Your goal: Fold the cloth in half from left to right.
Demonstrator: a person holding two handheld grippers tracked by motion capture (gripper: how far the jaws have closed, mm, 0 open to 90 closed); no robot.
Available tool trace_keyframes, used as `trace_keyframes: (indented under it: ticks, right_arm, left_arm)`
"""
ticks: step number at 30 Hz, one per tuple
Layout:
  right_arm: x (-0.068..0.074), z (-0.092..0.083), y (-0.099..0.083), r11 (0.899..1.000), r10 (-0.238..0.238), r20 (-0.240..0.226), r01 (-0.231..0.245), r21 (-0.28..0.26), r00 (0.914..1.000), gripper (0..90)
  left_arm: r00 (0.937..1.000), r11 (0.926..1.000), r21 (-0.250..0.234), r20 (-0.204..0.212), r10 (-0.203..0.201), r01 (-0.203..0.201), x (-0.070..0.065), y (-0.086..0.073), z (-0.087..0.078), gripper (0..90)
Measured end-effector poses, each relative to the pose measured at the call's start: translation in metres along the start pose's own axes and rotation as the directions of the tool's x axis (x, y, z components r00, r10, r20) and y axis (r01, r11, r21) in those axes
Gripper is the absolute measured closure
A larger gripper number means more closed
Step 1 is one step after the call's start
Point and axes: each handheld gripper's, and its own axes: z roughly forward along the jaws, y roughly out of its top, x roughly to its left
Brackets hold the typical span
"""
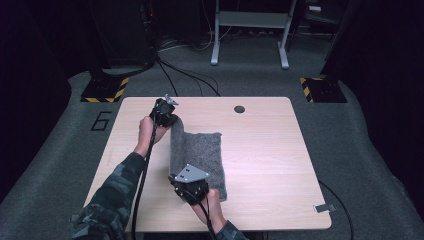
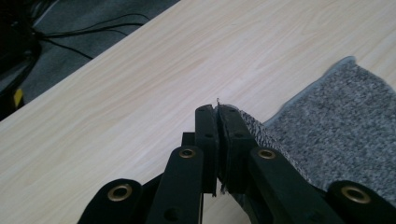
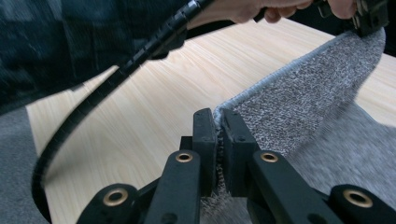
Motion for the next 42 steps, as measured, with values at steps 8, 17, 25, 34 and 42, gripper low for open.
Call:
trace_keyframes:
  ticks: [8, 17, 25, 34, 42]
  right_arm:
    - [-0.01, -0.016, -0.019, 1.0, 0.026, 0.052, -0.027, 0.016, 0.9983, 85.2]
    - [-0.017, -0.026, -0.031, 0.998, 0.037, 0.09, -0.04, 0.042, 0.9953, 84.8]
    - [-0.028, -0.032, -0.048, 0.994, 0.076, 0.116, -0.084, 0.071, 0.9903, 84.6]
    - [-0.042, -0.042, -0.064, 0.988, 0.11, 0.154, -0.124, 0.088, 0.9819, 84.3]
    - [-0.047, -0.048, -0.073, 0.985, 0.121, 0.177, -0.14, 0.097, 0.9767, 84.0]
  left_arm:
    - [0.999, 0.9998, -0.001, 0.041, 0.019, -0.019, -0.021, 0.019, 0.011, 86.9]
    - [0.997, 0.9983, 0.035, 0.062, 0.045, -0.047, -0.04, 0.026, 0.03, 86.7]
    - [0.9955, 0.9962, 0.061, 0.075, 0.058, -0.062, -0.051, 0.03, 0.042, 86.1]
    - [0.9939, 0.9941, 0.076, 0.085, 0.071, -0.077, -0.065, 0.033, 0.056, 85.8]
    - [0.9927, 0.9933, 0.081, 0.095, 0.075, -0.082, -0.075, 0.036, 0.065, 85.7]
